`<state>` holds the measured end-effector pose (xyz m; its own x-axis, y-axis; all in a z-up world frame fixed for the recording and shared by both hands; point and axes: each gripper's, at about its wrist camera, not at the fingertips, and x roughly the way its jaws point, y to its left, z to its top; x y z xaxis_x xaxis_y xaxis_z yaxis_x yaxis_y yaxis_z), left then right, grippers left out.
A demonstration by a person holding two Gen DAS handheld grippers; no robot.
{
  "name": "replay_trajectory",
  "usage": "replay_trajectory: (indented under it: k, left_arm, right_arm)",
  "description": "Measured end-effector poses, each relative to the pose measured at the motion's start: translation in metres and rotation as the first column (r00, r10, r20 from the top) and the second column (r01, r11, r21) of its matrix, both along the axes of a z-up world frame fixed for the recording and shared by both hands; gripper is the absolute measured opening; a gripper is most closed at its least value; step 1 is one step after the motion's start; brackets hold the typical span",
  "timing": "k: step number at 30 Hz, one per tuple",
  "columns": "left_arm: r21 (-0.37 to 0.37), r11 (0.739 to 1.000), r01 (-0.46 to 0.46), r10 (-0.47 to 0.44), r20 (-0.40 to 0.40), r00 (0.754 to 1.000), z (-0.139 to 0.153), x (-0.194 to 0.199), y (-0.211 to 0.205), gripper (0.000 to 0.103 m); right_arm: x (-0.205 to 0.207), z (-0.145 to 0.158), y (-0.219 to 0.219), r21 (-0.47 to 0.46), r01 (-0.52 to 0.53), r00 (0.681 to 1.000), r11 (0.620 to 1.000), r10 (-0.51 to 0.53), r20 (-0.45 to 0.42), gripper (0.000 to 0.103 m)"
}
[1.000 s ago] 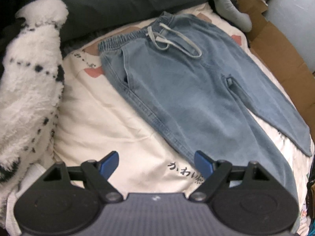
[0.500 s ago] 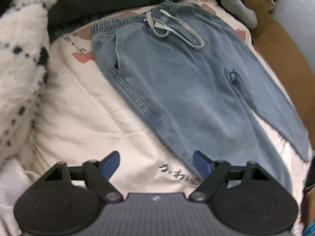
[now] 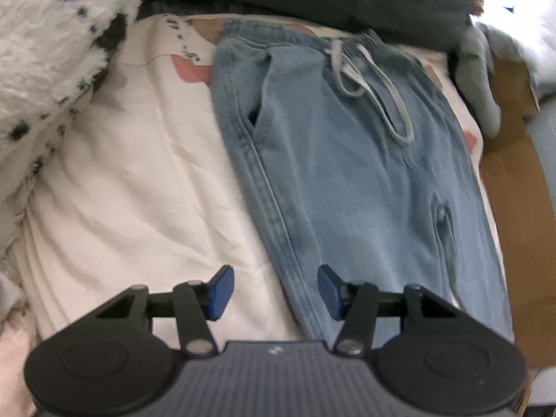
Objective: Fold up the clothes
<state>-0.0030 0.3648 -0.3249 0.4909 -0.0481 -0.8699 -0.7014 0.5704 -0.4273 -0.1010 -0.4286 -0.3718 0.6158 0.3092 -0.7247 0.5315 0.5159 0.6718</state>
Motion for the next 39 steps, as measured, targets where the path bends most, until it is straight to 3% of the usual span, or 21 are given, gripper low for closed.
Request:
replay_trajectory:
  k: [5,8,13,15,19,22,30,39]
  left_arm:
    - [-0.002,0.999,-0.048,0.048,0.008,0.999,-0.017,0.014,0.019,0.055]
    - [-0.012,0.997,-0.074,0.074,0.008,0.997,-0.025,0.022,0.028,0.054]
    - [-0.042,0.992,-0.117,0.118,0.030,0.993,-0.035,0.031,0.039,0.046]
    - [-0.054,0.990,-0.133,0.136,0.038,0.990,-0.039,0.035,0.043,0.038]
    - [-0.079,0.983,-0.165,0.169,0.054,0.984,-0.044,0.041,0.051,0.034]
    - [-0.107,0.977,-0.185,0.193,0.065,0.979,-0.043,0.037,0.055,0.023]
    - [-0.089,0.987,-0.131,0.138,0.086,0.987,-0.015,0.045,0.059,0.013]
    - [-0.056,0.997,-0.057,0.064,0.118,0.991,0.046,0.071,0.065,0.009]
  right_arm:
    - [0.009,-0.005,0.006,-0.026,-0.022,0.999,0.999,0.021,-0.046,0.031]
    - [0.011,-0.004,0.006,-0.037,-0.025,0.998,0.999,0.022,-0.063,0.010]
    - [0.011,0.014,0.004,-0.065,-0.030,0.998,0.997,0.025,-0.064,0.008]
    - [0.009,0.024,0.003,-0.058,-0.025,0.998,0.998,0.023,-0.050,0.008]
    - [0.013,0.048,0.003,-0.063,-0.027,1.000,0.998,0.026,-0.013,0.008]
    - [0.017,0.067,0.004,-0.070,-0.029,0.999,0.997,0.031,0.017,0.008]
    - [0.052,0.117,0.008,-0.093,-0.057,0.991,0.994,0.067,0.114,0.008]
    - [0.125,0.197,0.017,-0.162,-0.118,0.951,0.980,0.158,0.265,0.008]
